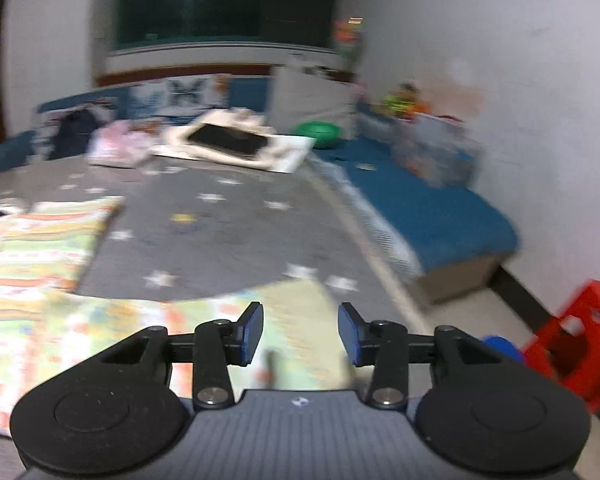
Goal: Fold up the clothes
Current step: 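Grasp the shirt's hem edge with the right gripper and smooth it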
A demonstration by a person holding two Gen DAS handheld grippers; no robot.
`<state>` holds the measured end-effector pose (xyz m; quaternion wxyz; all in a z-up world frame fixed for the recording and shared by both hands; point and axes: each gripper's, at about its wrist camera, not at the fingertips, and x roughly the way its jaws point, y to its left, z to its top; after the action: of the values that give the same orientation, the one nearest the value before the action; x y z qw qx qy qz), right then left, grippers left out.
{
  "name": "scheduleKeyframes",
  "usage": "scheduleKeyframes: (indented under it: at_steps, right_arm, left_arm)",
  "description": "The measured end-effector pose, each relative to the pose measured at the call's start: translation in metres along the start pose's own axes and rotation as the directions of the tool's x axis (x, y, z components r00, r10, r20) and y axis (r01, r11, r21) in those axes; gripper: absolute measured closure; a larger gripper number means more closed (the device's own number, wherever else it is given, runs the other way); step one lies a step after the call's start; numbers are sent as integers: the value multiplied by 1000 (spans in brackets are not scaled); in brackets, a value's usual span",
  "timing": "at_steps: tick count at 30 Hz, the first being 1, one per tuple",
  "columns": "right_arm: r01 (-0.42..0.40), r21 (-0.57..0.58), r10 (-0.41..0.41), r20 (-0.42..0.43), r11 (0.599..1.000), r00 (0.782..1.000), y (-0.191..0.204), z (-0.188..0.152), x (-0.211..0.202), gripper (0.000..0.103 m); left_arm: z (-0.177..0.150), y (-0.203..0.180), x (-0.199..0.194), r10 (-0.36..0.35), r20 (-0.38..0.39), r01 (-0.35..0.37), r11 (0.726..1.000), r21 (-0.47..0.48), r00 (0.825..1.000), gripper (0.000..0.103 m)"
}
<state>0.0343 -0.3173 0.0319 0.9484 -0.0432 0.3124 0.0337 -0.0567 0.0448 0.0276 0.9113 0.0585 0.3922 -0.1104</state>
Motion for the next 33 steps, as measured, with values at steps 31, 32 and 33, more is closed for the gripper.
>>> scheduleKeyframes:
  at_steps: [31,32,33]
  right_arm:
    - [-302,-139,302,-18,943,953,81,17,8,17]
    - [-322,-160,323,-19,933,946,89,17,5,16]
    - [-344,-184,346,-25,920,938,99,15,1,15]
  left_arm:
    - [0,7,-8,-11,0,11,1000,-21,1000,30]
    - [-3,6,-8,-16,-9,16,1000,-17,1000,30]
    - [-6,6,-9,-22,-15,21,1000,-15,1000,30]
